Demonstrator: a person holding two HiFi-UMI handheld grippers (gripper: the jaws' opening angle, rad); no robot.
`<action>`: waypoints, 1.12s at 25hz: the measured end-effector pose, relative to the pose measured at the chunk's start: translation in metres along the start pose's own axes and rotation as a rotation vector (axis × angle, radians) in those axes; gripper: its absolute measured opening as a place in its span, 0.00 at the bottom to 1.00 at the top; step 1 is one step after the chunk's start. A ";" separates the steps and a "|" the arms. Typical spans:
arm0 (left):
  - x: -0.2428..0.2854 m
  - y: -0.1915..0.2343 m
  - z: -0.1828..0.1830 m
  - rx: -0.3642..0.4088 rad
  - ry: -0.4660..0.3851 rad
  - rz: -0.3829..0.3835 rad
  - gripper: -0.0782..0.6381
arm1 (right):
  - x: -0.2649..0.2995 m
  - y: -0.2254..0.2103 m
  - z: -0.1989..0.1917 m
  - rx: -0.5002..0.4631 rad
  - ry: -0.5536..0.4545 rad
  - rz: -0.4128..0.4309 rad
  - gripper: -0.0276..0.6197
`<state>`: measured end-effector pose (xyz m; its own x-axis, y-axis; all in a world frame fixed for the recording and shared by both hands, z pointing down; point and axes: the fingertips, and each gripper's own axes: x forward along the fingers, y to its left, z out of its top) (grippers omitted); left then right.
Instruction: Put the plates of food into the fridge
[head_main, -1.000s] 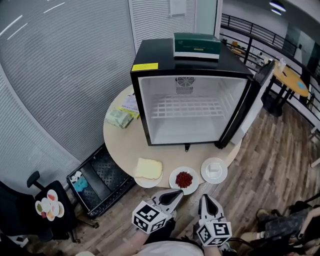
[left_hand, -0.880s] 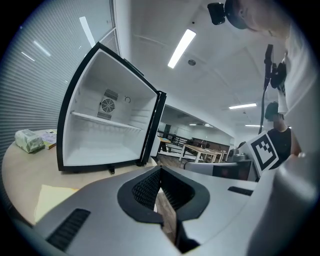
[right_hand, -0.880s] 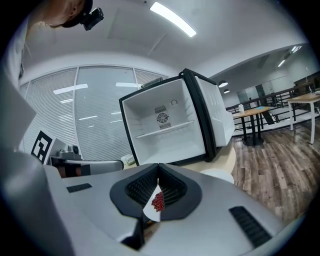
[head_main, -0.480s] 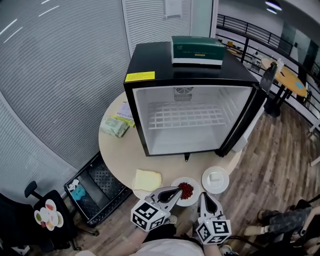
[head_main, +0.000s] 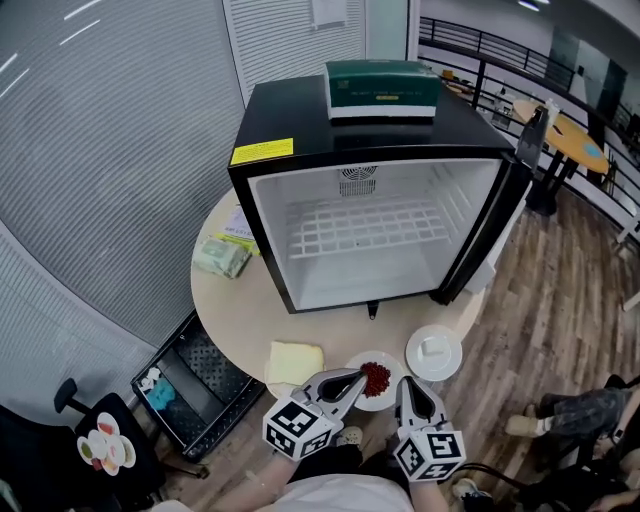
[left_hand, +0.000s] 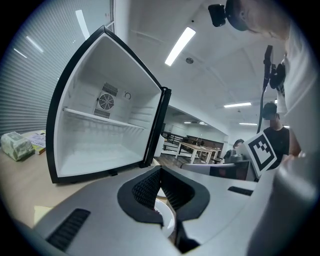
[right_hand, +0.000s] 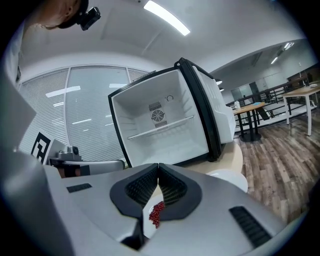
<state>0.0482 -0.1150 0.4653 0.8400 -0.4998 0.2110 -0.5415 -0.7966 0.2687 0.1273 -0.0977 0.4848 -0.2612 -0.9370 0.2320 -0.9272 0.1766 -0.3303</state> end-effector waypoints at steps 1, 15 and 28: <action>0.002 -0.002 -0.002 -0.001 0.006 -0.012 0.12 | -0.001 -0.003 -0.001 0.004 -0.002 -0.008 0.05; 0.060 -0.049 -0.026 -0.015 0.111 -0.181 0.12 | -0.033 -0.096 0.004 0.319 -0.073 -0.145 0.36; 0.105 -0.058 -0.051 -0.045 0.186 -0.168 0.12 | -0.016 -0.183 -0.073 0.700 0.060 -0.156 0.37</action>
<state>0.1662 -0.1039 0.5197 0.8998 -0.2875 0.3281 -0.3996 -0.8449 0.3555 0.2812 -0.0933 0.6080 -0.1724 -0.9139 0.3676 -0.5707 -0.2115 -0.7935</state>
